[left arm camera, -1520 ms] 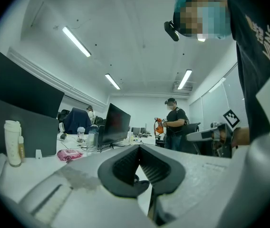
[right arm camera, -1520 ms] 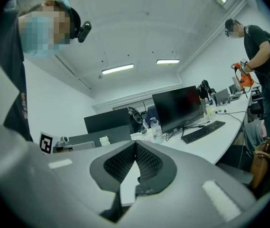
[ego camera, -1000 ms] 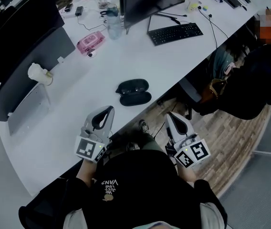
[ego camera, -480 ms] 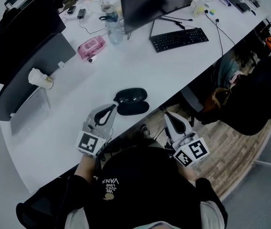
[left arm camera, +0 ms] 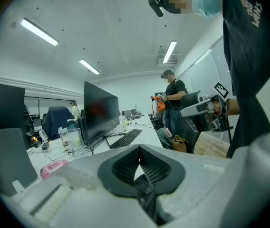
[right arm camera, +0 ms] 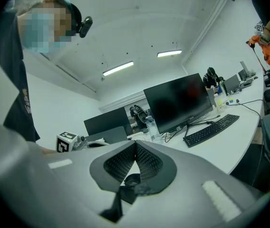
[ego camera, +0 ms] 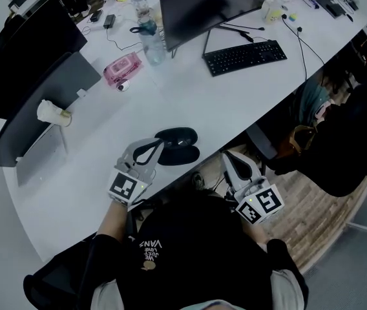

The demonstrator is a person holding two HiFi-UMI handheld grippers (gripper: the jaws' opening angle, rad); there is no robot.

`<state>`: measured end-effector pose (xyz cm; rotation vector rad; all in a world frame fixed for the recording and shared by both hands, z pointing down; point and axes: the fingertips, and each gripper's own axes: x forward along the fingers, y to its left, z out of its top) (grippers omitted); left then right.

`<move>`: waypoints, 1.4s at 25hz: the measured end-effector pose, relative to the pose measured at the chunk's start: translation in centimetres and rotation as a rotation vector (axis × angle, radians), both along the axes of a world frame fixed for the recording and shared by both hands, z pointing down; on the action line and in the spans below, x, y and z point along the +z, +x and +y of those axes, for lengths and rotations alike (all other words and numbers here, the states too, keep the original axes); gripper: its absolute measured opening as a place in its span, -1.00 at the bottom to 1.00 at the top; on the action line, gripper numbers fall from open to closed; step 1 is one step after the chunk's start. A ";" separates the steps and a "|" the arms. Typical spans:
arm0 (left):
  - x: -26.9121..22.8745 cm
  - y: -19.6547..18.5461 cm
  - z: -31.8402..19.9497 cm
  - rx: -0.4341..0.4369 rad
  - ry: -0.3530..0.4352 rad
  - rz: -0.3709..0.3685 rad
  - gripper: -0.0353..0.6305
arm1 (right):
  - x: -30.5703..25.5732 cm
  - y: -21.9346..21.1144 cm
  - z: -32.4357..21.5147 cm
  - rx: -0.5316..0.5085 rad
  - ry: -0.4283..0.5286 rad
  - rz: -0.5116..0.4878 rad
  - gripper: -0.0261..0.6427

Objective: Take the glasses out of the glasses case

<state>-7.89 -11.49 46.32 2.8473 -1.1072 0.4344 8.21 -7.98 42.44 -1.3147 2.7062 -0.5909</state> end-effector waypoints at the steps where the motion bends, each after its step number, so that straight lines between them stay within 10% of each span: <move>1: 0.4 0.3 -0.3 0.009 -0.004 -0.010 -0.89 | 0.1 0.1 -0.3 -0.002 -0.003 0.001 -0.92; 10: 5.6 1.4 -1.7 0.172 -0.038 -0.223 -0.88 | 0.8 0.3 -2.3 -0.017 -0.011 -0.009 -0.92; 35: 15.5 2.6 -2.9 0.342 -0.253 -0.440 -0.62 | 2.2 1.8 -5.5 -0.017 -0.036 -0.021 -0.92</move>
